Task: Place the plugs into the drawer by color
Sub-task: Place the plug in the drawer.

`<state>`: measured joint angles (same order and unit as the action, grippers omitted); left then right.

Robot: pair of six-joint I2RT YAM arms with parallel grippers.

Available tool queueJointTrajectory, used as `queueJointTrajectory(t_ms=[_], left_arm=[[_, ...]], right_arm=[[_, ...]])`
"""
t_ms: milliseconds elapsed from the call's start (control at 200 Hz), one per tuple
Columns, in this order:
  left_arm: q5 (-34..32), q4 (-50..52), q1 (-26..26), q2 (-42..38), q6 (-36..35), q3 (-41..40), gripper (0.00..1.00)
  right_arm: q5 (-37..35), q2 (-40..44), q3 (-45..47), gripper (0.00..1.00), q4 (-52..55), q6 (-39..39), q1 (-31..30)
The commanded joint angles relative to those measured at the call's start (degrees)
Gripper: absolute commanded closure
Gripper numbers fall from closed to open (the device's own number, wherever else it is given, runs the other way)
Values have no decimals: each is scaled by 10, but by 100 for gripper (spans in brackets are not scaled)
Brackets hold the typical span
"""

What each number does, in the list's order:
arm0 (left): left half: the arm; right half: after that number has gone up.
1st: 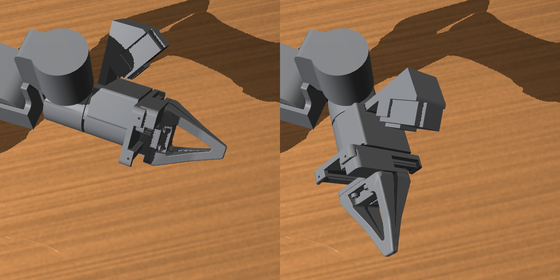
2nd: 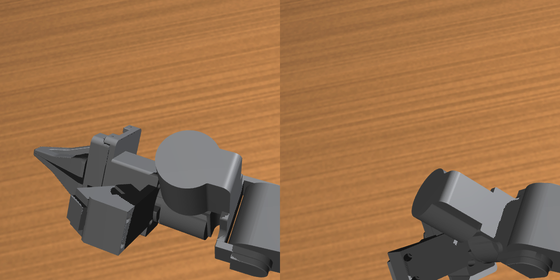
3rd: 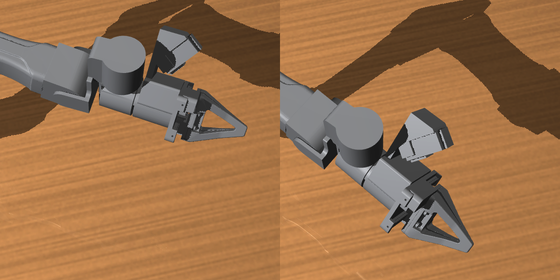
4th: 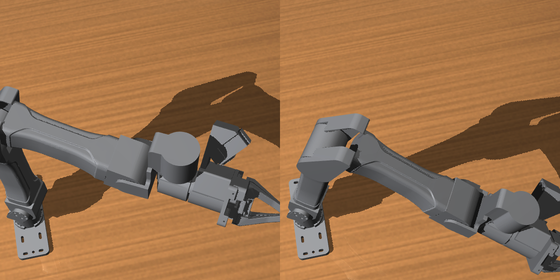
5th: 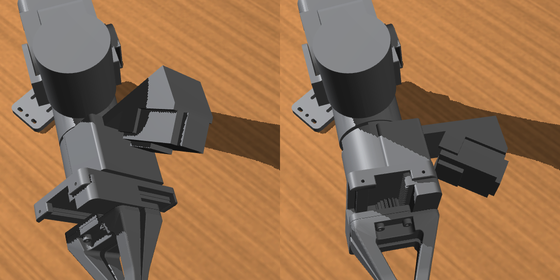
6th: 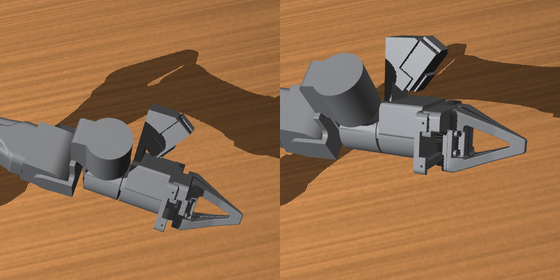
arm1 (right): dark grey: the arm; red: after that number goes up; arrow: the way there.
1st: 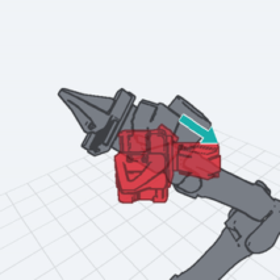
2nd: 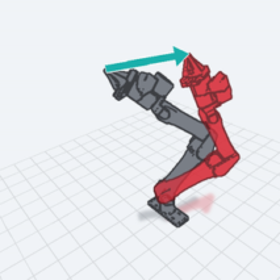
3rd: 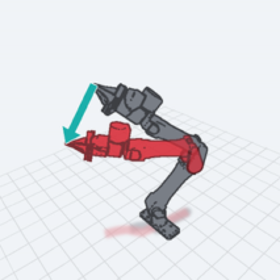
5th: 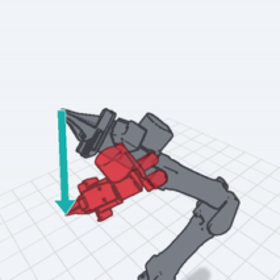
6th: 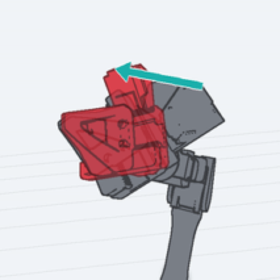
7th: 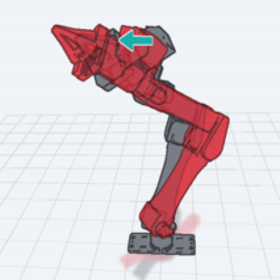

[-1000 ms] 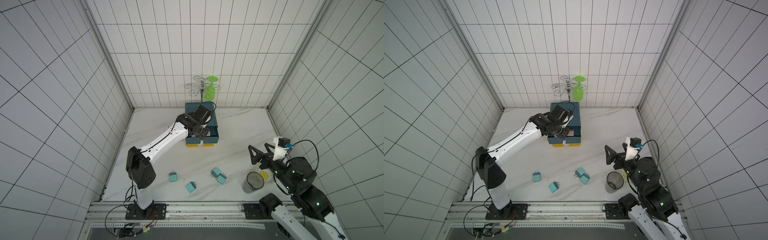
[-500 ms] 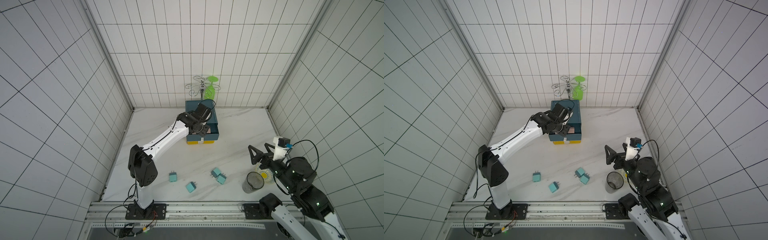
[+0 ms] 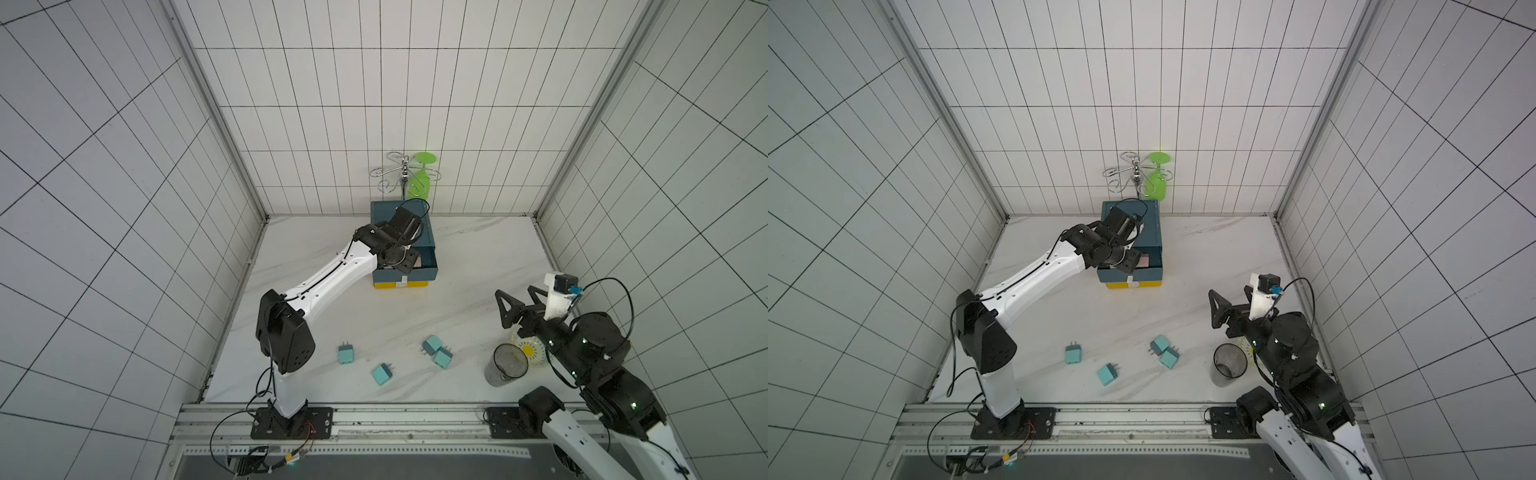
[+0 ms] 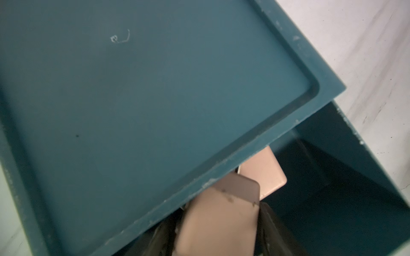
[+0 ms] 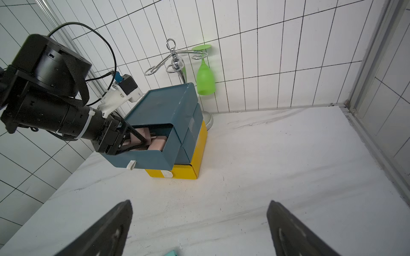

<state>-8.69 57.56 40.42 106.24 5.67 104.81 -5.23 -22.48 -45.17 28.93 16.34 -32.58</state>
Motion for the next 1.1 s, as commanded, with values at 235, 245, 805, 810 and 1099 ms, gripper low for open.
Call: queueJointTrajectory(t_ms=[235,245,805,810,1099], left_arm=[[-5,-14,-5,2,13,-18,37],[-3,-14,-5,1,14,-18,37],[14,-177,-84,-189,118,-146,37],[15,-180,-87,-190,118,-147,37],[106,-264,-159,-91,88,-142,47]], right_arm=[[-5,-3,7,1,-15,-1,6],[-5,-3,7,1,-15,-1,5],[176,-191,-53,2,-11,51,-14],[177,-194,-54,2,-10,56,-16],[29,-441,-136,6,-93,38,-209]])
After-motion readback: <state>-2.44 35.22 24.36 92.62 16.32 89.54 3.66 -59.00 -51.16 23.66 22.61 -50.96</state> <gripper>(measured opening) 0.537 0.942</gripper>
